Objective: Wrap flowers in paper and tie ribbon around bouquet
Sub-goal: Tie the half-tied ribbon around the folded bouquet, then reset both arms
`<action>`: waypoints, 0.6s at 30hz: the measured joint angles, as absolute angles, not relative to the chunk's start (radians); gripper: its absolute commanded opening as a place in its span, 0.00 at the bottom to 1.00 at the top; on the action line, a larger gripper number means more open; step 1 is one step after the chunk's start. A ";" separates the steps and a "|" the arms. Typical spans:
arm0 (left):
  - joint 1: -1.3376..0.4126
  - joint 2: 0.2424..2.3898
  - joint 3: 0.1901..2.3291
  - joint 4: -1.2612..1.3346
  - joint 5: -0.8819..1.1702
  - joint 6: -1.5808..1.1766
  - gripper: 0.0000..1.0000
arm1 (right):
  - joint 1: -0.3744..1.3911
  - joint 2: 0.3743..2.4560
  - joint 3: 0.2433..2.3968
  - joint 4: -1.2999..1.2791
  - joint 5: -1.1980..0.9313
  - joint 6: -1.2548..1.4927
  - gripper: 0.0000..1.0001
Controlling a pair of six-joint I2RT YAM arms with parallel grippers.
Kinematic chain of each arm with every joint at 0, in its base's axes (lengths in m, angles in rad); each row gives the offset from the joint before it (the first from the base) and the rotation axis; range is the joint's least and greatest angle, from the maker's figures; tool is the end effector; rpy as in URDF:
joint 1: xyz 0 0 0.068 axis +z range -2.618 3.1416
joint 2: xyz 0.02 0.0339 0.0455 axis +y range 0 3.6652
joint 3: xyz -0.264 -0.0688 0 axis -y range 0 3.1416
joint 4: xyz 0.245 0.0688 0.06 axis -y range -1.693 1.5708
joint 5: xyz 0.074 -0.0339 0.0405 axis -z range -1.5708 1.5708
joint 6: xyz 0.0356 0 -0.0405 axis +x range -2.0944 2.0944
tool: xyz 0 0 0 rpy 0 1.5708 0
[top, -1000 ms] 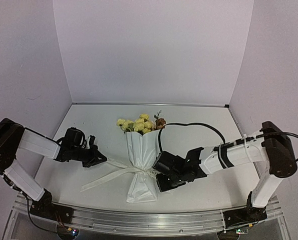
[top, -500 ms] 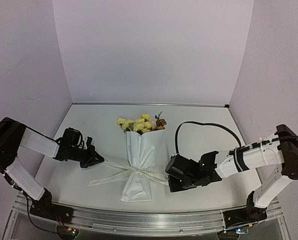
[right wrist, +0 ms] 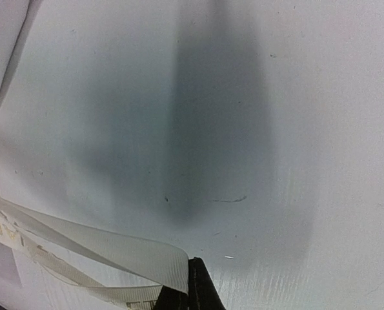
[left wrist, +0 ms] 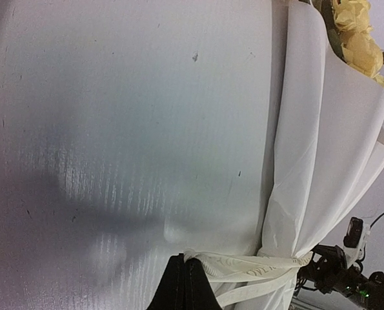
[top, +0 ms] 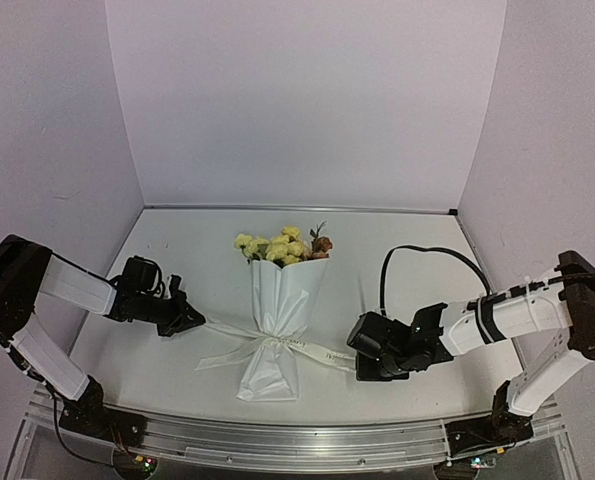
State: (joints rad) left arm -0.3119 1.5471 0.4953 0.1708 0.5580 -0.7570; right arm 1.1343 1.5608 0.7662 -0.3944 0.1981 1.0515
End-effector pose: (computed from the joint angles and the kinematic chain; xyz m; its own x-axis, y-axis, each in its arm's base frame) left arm 0.2357 -0.0958 0.1141 -0.9327 -0.3114 -0.1821 -0.0818 0.6743 -0.7339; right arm 0.1215 0.2439 0.1436 -0.9392 0.0002 -0.3435 -0.0850 0.9688 0.2328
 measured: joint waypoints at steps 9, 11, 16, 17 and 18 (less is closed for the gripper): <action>-0.311 1.545 0.483 0.163 0.564 -0.755 0.00 | 1.123 1.561 0.767 -0.398 0.196 1.076 0.00; -0.310 1.544 0.481 0.164 0.574 -0.755 0.05 | 1.121 1.561 0.768 -0.402 0.193 1.072 0.15; -0.300 1.519 0.484 0.152 0.574 -0.733 0.44 | 1.122 1.561 0.805 -0.452 0.183 1.023 0.57; -0.299 1.507 0.487 0.144 0.573 -0.719 0.52 | 1.122 1.561 0.819 -0.459 0.177 1.015 0.62; -0.298 1.493 0.494 0.127 0.569 -0.717 0.62 | 1.122 1.561 0.833 -0.465 0.172 0.999 0.66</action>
